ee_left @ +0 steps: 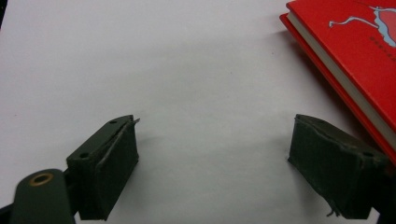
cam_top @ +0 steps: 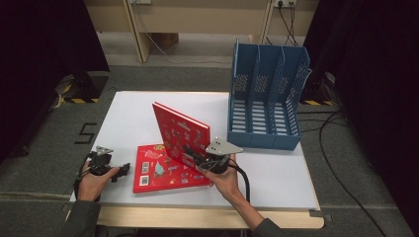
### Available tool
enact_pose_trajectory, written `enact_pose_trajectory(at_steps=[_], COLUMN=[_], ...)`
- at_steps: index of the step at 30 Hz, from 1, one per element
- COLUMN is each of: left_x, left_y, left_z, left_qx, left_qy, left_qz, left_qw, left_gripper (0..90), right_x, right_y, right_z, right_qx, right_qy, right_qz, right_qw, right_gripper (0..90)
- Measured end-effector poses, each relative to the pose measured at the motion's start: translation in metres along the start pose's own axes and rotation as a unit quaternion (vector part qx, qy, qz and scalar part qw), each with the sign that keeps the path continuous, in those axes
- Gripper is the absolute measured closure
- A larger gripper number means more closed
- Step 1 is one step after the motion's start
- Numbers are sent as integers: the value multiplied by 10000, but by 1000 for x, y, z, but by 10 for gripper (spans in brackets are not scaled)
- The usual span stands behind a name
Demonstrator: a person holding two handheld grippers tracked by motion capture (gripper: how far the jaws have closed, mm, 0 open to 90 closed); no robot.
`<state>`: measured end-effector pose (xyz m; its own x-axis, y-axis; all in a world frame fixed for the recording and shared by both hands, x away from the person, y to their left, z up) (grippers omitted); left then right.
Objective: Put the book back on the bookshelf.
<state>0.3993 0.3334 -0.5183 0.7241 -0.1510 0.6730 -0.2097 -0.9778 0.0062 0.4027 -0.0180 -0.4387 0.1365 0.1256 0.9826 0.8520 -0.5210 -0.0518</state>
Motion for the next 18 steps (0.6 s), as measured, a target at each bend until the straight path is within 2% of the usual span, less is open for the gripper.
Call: enact_pose_trajectory(at_steps=[11,18], left_x=[0,0], left_y=[0,0], left_z=[0,0], left_qx=[2,-1], left_qy=[-10,-11], left_qz=[0,5], left_qw=[10000,10000], left_gripper=[141,141], right_x=[13,21], right_y=[7,14], right_z=[-19,-44], right_qx=[-67,-221], right_qy=[180,276], right_qz=[52,94], right_qw=[9998,9993], right_gripper=[796,796])
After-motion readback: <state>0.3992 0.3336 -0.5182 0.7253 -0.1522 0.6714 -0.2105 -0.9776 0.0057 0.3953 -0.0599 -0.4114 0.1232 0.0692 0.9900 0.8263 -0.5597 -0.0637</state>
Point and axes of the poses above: each handheld gripper's, and its own axes: z roughly forward along the jaws, x roughly out of its top, y roughly to its right, the point moved 3 cm from there along z, roughly forward along the jaws, and after that the axes turned 1 degree about z, right-handed, at the moved point
